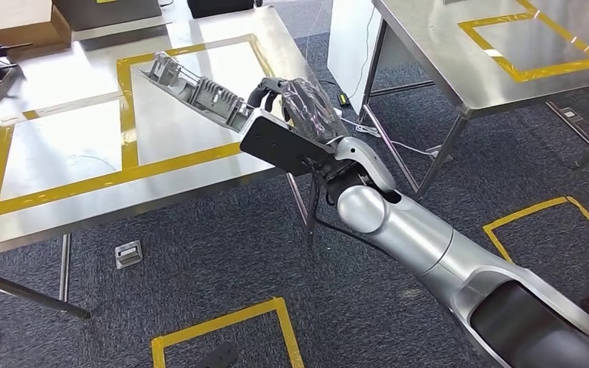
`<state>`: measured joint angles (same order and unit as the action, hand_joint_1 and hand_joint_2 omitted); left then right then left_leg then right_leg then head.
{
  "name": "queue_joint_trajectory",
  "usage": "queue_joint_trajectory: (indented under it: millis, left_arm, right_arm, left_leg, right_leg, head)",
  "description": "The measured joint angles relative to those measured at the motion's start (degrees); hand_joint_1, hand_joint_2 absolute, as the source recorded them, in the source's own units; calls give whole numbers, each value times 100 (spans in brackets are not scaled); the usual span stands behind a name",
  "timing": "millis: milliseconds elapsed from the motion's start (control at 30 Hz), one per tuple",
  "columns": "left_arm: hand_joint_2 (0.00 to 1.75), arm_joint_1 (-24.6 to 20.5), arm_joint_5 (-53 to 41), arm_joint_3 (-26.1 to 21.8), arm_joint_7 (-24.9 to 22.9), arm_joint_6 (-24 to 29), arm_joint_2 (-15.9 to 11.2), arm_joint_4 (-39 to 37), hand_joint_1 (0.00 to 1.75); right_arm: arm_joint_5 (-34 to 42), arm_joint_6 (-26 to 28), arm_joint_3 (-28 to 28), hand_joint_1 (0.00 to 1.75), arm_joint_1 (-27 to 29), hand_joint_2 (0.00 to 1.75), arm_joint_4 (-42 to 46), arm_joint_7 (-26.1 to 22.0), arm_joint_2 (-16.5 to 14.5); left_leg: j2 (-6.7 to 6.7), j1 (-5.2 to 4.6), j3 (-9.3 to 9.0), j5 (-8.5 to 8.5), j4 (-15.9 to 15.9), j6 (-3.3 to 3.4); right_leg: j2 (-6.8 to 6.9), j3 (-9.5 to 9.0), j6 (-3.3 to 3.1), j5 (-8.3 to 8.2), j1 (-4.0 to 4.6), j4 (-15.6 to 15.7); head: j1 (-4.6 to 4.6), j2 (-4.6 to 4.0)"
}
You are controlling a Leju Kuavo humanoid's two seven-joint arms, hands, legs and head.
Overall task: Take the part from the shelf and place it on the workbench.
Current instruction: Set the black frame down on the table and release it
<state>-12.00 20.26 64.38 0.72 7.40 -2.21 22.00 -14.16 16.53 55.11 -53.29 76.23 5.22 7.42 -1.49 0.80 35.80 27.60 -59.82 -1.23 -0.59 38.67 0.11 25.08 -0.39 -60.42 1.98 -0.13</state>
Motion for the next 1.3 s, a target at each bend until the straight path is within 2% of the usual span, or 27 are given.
queue_joint_trajectory:
  millis: [133, 333, 1300]
  left_arm:
    - [175, -8, -11, -1, -2, -3, -2, -3, 0]
    - [175, -15, -39, -1, -2, -7, 2, -4, 0]
    - [175, -19, -104, -50, -4, -10, 2, -6, 0]
  right_arm:
    - [-34, 8, -1, 175, -27, 175, -21, 29, 5]
    - [-77, 34, 7, 175, -127, 175, -39, 36, 3]
    - [-104, 31, 59, 175, -294, 175, -41, 37, -102]
  left_leg:
    - [2, 1, -14, -8, 59, -13]
    - [4, 10, -22, 9, 121, -85]
    - [3, -1, -10, 6, 100, -76]
  right_leg:
    - [2, 13, -50, 13, 9, -1]
    - [18, 36, -81, -3, 23, -6]
    - [21, 23, -57, -27, 11, 11]
  head:
    - [1, 0]
    - [3, 0]
    - [4, 0]
